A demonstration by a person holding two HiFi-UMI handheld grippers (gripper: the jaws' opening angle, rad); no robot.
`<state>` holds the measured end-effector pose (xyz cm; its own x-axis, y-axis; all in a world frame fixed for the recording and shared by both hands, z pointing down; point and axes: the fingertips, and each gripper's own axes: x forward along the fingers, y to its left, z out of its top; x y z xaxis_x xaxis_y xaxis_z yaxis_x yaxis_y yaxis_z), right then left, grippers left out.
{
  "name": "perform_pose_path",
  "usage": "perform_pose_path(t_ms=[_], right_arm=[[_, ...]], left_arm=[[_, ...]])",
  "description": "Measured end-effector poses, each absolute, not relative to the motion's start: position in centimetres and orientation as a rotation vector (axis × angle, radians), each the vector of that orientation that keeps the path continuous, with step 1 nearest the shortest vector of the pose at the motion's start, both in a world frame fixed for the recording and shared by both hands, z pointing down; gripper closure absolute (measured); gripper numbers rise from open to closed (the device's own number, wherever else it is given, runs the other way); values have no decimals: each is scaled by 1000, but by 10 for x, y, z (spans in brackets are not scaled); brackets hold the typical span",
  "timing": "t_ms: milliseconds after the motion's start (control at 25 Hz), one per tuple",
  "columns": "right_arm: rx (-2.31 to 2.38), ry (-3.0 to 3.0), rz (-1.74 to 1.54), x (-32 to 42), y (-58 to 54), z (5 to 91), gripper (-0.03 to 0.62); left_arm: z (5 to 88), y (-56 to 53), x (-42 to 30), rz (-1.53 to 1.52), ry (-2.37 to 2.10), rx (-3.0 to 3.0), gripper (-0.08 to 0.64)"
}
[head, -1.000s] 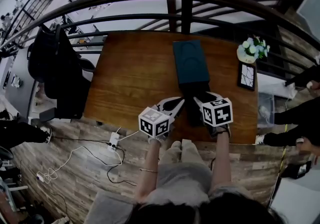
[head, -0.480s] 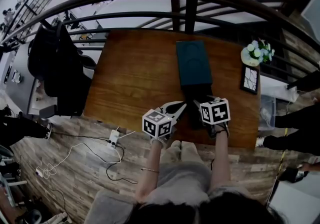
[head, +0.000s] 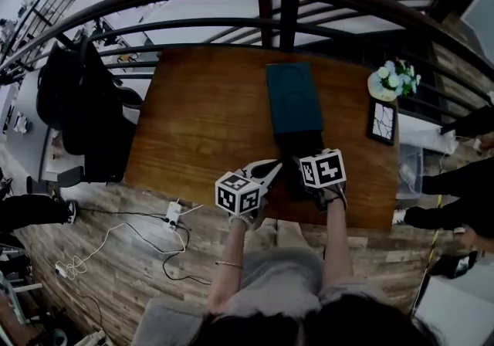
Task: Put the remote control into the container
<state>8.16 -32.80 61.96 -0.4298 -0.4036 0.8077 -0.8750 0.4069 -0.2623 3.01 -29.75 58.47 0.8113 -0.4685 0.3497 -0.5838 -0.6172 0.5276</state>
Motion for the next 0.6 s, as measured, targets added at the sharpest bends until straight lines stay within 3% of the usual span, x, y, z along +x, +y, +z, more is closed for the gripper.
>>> perform_pose_path(t_ms=[600], right_arm=[[1061, -1878, 893, 86, -329, 640, 396]], left_arm=[[592, -297, 32, 252, -769, 2317, 557]])
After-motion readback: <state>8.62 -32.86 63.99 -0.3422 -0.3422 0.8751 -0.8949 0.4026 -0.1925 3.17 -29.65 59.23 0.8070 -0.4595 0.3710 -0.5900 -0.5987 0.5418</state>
